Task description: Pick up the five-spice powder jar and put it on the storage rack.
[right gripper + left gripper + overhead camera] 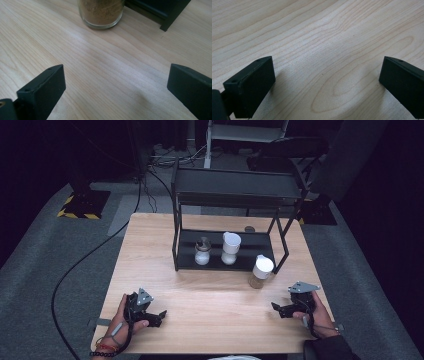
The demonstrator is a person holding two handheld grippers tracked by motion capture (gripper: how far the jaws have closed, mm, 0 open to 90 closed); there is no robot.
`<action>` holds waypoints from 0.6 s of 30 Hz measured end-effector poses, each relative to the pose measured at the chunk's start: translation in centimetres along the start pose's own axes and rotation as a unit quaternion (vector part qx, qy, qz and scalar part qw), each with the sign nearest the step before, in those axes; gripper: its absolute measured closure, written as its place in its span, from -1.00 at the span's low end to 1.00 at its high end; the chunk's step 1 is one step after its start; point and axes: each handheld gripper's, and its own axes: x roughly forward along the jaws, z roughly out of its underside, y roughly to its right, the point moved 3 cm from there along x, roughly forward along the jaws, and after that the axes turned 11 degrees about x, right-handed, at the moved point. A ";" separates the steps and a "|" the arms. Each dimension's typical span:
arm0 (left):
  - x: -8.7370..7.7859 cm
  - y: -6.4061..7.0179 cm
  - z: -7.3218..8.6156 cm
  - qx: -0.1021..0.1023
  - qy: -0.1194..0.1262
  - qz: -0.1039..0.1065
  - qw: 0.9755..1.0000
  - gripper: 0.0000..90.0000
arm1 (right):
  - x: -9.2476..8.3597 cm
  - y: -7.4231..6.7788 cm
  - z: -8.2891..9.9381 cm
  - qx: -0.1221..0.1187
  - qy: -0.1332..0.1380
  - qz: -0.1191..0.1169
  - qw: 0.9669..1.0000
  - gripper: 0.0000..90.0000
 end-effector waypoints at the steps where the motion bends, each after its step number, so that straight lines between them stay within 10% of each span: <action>1: 0.0 0.0 0.0 0.000 0.000 0.000 1.000 -0.99 | 0.0 0.0 0.0 0.000 0.000 0.000 1.000 -0.96; 18: 0.0 0.0 0.0 0.000 0.000 0.000 1.000 -0.99 | -0.6 -1.1 -2.1 -0.007 -0.004 0.015 1.000 -0.96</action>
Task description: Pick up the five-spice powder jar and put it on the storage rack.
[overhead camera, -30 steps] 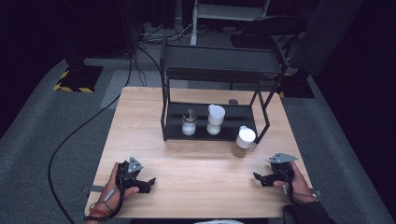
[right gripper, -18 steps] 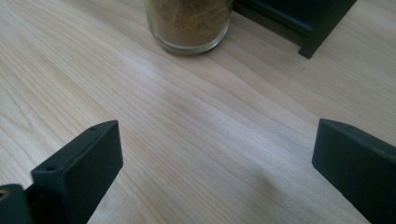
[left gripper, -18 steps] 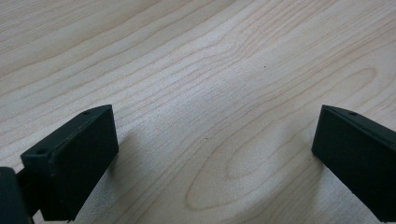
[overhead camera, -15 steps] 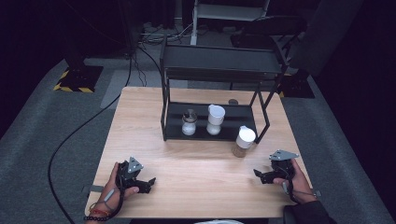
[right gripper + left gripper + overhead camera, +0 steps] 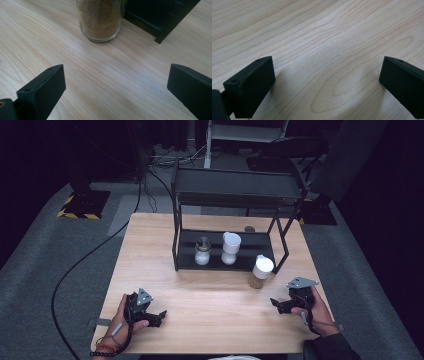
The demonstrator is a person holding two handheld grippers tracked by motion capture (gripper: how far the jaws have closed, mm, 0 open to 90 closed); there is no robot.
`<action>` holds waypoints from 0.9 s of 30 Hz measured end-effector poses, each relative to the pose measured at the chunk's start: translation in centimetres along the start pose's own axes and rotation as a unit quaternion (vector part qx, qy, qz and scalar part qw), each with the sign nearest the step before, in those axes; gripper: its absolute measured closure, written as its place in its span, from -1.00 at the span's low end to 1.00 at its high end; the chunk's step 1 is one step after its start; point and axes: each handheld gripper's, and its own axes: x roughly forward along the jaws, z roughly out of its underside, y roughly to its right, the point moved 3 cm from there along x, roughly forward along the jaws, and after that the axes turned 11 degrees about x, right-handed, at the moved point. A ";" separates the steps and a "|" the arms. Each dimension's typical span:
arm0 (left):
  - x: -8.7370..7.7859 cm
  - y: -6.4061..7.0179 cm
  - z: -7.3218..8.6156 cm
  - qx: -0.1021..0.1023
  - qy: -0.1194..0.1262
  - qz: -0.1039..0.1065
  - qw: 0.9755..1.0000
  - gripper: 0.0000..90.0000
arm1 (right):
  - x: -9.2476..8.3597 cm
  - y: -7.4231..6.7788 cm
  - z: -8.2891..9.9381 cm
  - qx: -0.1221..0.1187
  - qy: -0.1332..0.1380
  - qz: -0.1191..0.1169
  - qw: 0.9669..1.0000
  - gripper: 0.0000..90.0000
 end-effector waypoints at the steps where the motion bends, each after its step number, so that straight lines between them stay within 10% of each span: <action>1: 0.0 0.0 0.0 0.000 0.000 0.000 1.000 -0.99 | 0.0 -0.1 -0.1 0.000 -0.001 0.001 1.000 -0.96; 27: 0.0 0.0 0.0 0.000 0.000 0.000 1.000 -0.99 | 0.5 -1.6 -3.7 -0.013 -0.015 0.010 1.000 -0.96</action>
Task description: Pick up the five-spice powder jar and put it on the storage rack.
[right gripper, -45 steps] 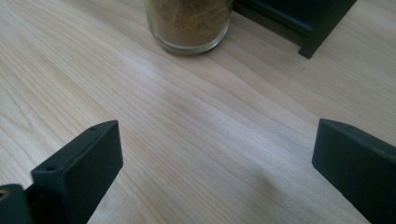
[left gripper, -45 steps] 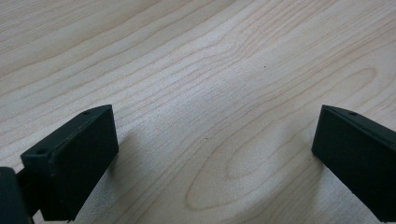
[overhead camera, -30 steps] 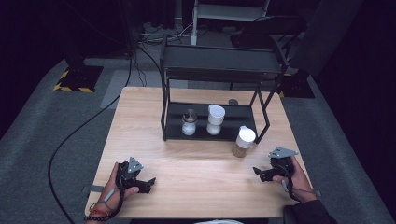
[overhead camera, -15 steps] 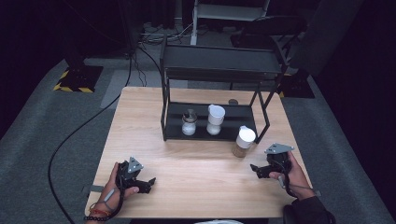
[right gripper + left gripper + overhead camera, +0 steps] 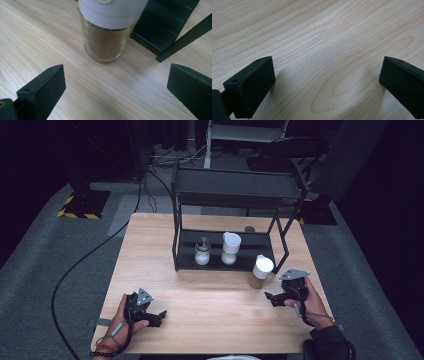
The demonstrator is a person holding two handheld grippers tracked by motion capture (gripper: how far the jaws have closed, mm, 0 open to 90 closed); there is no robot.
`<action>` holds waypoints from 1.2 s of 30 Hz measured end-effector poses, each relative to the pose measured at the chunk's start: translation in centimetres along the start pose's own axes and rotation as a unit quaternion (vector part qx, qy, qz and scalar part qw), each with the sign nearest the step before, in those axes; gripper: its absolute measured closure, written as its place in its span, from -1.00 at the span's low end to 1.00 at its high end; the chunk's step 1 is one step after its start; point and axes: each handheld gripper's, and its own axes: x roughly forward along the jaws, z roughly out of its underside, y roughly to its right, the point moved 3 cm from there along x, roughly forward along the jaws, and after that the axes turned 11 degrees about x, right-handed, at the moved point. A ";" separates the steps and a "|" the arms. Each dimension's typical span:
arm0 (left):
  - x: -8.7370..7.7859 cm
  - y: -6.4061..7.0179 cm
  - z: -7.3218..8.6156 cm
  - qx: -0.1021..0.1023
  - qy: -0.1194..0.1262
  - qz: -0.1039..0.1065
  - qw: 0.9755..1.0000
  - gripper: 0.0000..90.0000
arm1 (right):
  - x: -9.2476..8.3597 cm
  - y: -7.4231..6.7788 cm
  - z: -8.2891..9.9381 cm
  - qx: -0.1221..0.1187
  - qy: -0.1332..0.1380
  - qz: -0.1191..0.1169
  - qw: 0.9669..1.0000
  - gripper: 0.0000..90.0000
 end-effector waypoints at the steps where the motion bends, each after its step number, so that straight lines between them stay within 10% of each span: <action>1: 0.0 0.0 0.0 0.000 0.000 0.000 1.000 -0.99 | 0.0 -0.1 -0.1 -0.001 0.002 0.002 1.000 -0.96; 36: 0.0 0.0 0.0 0.000 0.000 0.000 1.000 -0.99 | 1.4 -1.3 -4.8 0.015 0.000 0.003 1.000 -0.95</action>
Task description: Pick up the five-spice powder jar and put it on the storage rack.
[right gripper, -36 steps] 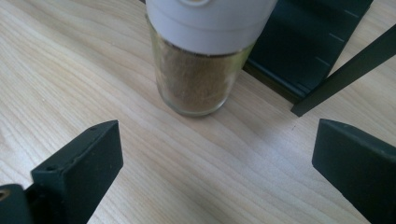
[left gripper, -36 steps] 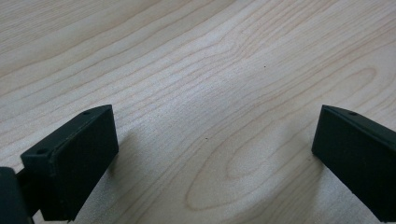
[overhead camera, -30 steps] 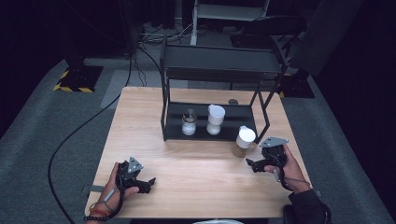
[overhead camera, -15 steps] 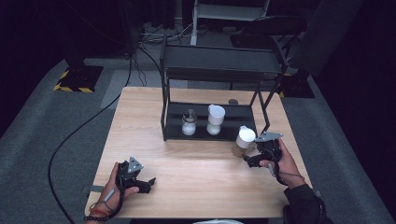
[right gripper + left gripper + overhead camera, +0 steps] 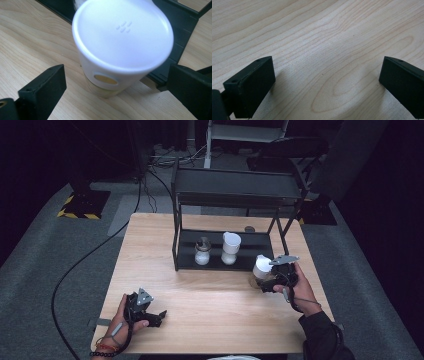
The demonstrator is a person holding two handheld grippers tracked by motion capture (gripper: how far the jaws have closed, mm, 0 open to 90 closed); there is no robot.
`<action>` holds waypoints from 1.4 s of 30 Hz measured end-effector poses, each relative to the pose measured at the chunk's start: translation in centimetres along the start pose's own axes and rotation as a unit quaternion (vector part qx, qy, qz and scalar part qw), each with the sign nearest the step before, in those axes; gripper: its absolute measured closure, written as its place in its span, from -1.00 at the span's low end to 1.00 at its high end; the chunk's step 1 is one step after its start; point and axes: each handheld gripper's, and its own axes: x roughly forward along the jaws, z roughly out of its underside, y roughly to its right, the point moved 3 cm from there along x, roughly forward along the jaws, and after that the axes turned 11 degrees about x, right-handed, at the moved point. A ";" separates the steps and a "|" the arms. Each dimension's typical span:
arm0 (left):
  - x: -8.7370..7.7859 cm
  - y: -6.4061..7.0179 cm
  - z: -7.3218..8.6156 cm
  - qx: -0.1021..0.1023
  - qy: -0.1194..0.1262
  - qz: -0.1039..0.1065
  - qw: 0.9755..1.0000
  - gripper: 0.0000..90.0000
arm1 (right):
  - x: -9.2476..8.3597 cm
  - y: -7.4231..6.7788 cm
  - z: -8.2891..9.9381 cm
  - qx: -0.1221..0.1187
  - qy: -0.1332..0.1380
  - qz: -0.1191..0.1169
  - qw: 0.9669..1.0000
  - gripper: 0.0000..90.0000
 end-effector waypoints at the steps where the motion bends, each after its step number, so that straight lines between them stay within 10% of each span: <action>1: 0.0 0.0 0.0 0.000 0.000 0.000 1.000 -0.99 | 0.1 0.0 -0.1 0.002 -0.001 0.000 1.000 -0.95; 23: 0.0 0.0 0.0 0.000 0.000 0.001 1.000 -0.99 | 1.6 -0.4 -2.1 0.041 -0.008 0.010 0.999 -0.88; 42: 0.0 0.0 0.0 0.000 0.000 0.001 1.000 -0.99 | 2.8 0.0 -3.4 0.055 -0.035 -0.006 0.998 -0.44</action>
